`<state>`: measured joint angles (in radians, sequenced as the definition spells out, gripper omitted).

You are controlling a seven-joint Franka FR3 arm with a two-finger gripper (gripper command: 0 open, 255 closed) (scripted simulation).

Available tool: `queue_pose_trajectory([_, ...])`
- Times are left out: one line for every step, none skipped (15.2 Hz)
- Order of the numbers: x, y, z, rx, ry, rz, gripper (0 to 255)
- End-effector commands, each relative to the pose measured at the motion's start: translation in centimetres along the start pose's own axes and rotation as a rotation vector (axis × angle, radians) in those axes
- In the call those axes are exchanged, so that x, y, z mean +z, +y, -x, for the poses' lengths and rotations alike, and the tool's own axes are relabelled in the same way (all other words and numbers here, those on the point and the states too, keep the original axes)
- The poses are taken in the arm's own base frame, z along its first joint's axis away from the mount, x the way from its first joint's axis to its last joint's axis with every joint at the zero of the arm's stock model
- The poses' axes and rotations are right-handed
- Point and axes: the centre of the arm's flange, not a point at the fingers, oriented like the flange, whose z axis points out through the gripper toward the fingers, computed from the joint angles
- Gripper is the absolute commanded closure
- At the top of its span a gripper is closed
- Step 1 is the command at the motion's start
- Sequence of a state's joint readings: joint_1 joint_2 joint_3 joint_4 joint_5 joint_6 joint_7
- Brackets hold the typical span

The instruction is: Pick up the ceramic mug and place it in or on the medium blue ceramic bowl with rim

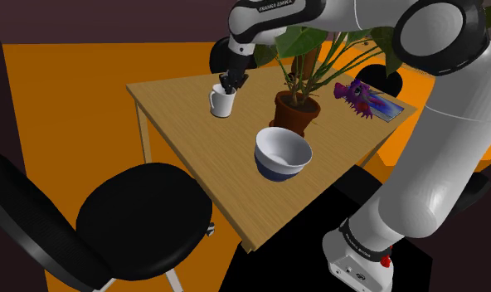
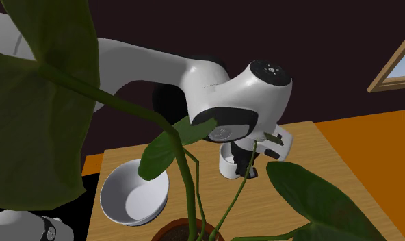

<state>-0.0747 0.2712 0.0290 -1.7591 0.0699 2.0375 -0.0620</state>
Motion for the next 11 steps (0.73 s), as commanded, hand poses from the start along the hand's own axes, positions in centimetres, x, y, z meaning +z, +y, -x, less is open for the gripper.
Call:
queue_pose_trajectory([-1.0, 0.0, 0.0, 0.0, 0.0, 0.0, 255])
queue_pose_trajectory([-1.5, 0.0, 0.0, 0.0, 0.0, 0.0, 255])
queue_pose_trajectory([-2.0, 0.0, 0.0, 0.0, 0.0, 0.0, 255])
queue_pose_trajectory([-2.5, -0.1, -0.1, 0.0, 0.0, 0.0, 255])
queue_pose_trajectory([-3.1, -0.1, -0.1, 0.0, 0.0, 0.0, 255])
queue_pose_trajectory([-3.6, -0.1, -0.1, 0.0, 0.0, 0.0, 255])
queue_pose_trajectory([-4.1, -0.2, -0.1, 0.0, 0.0, 0.0, 255])
queue_pose_trajectory([-4.7, -0.2, -0.1, 0.0, 0.0, 0.0, 255])
queue_pose_trajectory([-5.2, -0.3, -0.1, 0.0, 0.0, 0.0, 255])
queue_pose_trajectory([-5.7, -0.3, -0.1, 0.0, 0.0, 0.0, 255])
queue_pose_trajectory([-6.2, -0.3, -0.1, 0.0, 0.0, 0.0, 255])
